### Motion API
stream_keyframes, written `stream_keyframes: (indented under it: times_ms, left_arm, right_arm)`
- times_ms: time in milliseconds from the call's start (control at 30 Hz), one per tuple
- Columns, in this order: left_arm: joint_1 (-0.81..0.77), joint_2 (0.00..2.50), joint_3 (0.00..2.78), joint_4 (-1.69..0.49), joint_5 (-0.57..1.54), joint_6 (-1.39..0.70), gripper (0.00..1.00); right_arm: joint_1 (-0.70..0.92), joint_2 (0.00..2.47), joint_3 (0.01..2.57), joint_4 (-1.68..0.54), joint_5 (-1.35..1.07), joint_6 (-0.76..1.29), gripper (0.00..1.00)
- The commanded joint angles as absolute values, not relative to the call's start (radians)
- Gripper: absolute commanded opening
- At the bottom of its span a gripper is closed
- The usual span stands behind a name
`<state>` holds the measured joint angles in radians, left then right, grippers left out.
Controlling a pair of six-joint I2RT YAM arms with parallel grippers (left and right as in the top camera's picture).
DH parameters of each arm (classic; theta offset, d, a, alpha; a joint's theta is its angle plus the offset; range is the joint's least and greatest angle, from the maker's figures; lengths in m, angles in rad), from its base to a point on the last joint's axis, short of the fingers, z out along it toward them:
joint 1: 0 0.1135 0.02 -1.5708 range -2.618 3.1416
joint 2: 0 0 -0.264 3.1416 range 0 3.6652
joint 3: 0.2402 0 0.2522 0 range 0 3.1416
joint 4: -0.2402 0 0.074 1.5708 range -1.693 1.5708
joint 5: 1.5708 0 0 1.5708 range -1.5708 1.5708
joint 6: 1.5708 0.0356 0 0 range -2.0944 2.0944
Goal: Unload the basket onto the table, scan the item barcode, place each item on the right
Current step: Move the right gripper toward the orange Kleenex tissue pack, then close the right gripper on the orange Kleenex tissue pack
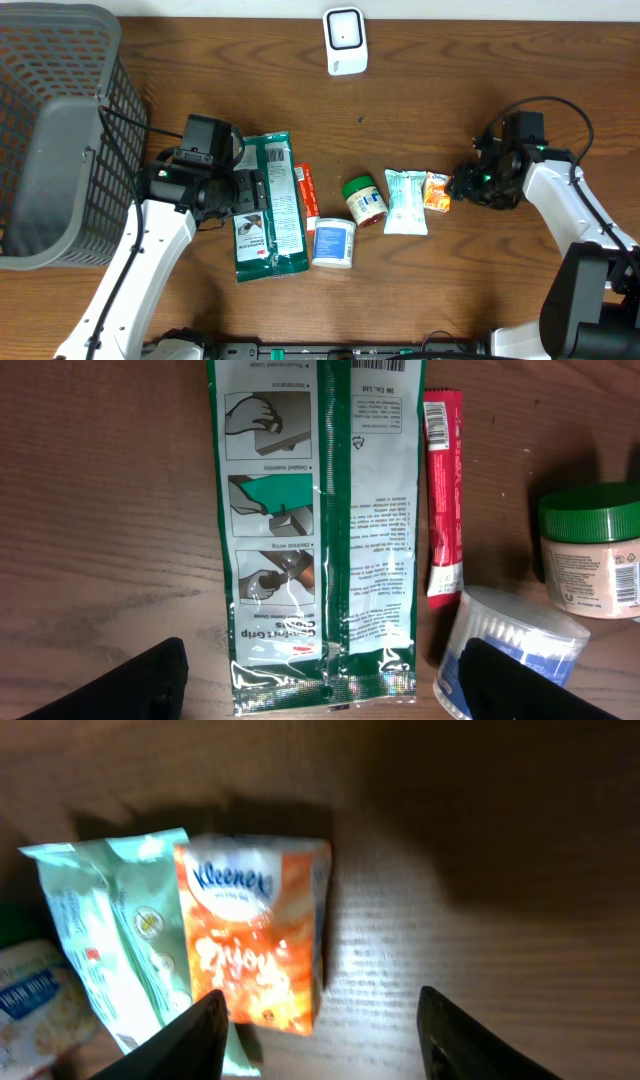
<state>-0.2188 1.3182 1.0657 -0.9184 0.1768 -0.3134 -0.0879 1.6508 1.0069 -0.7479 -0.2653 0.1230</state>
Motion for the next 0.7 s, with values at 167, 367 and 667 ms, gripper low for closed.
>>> stream_keyframes:
  times_ms: [167,367,667]
  left_arm:
    - [-0.218,1.311,1.077,-0.923,0.171,-0.308,0.86]
    - [-0.218,1.311,1.077,-0.923,0.171,-0.308,0.86]
    - [-0.218,1.311,1.077,-0.923,0.171,-0.308,0.87]
  right_arm:
    - [-0.097,1.641,0.876,-0.607,-0.293,0.161,0.49]
    - [-0.097,1.641,0.796,-0.482,-0.301,0.16,0.46]
    - [-0.099,1.611,0.823,-0.482,-0.3,0.16,0.32]
